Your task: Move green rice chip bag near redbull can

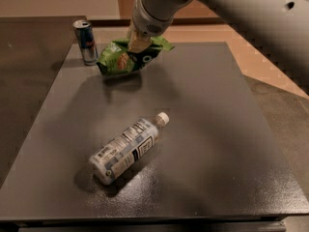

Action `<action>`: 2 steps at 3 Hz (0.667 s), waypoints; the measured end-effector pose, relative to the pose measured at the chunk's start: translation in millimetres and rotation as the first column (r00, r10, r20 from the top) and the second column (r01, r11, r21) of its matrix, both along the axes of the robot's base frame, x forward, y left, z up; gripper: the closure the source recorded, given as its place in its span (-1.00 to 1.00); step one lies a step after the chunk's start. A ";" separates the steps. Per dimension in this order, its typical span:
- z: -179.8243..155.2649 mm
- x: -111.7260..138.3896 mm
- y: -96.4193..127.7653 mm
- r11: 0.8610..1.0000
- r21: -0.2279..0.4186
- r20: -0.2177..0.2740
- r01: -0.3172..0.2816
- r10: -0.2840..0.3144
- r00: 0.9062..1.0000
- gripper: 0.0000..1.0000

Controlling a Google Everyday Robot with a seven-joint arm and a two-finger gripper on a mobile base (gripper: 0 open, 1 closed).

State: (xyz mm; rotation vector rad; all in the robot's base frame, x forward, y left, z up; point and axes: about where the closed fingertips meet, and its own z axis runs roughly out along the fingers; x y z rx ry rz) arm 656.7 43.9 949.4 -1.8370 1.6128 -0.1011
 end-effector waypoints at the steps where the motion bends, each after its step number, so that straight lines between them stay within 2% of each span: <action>1: -7.4 8.5 32.0 0.999 0.015 0.017 -0.034 0.034 0.999 1.00; 2: -17.5 13.3 55.4 0.998 0.011 0.020 -0.066 0.066 0.998 0.65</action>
Offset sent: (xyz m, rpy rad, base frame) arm 0.0198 0.0813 -0.0278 0.0101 -0.0264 0.1010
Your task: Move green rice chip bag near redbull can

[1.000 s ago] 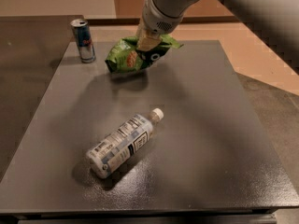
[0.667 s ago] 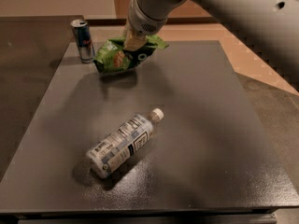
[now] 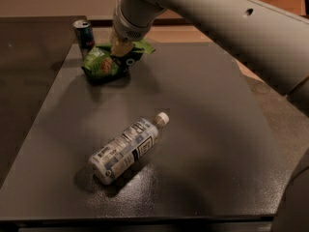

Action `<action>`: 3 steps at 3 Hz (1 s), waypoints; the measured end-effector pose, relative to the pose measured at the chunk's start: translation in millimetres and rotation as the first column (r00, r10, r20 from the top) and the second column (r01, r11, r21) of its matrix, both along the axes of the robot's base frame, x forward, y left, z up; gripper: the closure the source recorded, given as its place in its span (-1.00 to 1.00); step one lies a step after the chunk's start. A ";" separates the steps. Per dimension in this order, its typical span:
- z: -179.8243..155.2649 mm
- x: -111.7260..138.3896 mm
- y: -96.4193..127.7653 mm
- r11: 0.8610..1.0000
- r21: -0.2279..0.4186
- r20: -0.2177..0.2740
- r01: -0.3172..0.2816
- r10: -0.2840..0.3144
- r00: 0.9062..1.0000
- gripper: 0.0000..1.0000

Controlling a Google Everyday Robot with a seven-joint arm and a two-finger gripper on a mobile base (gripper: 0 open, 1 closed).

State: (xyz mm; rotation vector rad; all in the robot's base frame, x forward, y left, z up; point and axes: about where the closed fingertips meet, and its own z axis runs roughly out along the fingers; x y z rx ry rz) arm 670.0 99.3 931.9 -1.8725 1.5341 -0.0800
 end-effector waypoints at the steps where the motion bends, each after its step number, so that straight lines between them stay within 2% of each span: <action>1: -7.4 4.7 10.9 1.000 -0.006 0.000 -0.012 0.012 1.000 0.20; 2: -13.8 11.1 15.6 1.000 -0.021 0.003 -0.013 0.013 1.000 -0.28; 3: -16.4 19.5 10.3 0.999 -0.043 0.011 0.002 -0.002 1.000 -0.73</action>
Offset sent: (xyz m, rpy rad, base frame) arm 0.0195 0.0186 -0.0183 -0.0373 -0.0105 0.0094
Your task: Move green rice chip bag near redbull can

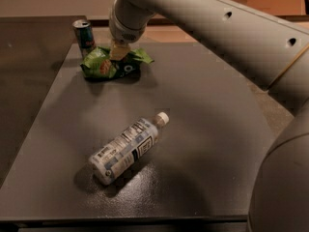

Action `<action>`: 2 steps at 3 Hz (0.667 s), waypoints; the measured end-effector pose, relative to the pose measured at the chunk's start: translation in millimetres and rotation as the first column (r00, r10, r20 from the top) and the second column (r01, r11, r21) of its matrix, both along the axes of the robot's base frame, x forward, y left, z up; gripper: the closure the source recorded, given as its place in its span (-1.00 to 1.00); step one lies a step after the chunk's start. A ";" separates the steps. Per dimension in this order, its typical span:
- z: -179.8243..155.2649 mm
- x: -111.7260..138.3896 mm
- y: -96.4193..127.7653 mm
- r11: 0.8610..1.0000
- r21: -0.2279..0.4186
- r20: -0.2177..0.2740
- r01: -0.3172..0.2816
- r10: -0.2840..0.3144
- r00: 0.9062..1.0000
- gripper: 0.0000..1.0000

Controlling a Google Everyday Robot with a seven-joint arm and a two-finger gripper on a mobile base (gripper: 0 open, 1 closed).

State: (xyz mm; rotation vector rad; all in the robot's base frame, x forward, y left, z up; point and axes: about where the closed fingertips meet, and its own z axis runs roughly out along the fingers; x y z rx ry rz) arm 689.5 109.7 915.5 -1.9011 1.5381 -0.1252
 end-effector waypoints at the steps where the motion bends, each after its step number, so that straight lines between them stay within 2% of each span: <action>1: -1.5 5.3 -3.9 1.000 -0.014 0.005 0.010 -0.010 1.000 -1.00; 2: -1.5 5.3 -3.9 1.000 -0.014 0.005 0.010 -0.010 1.000 -1.00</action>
Offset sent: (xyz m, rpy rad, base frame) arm 0.0048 -0.0035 -0.0013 -0.0122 -0.0045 -0.0091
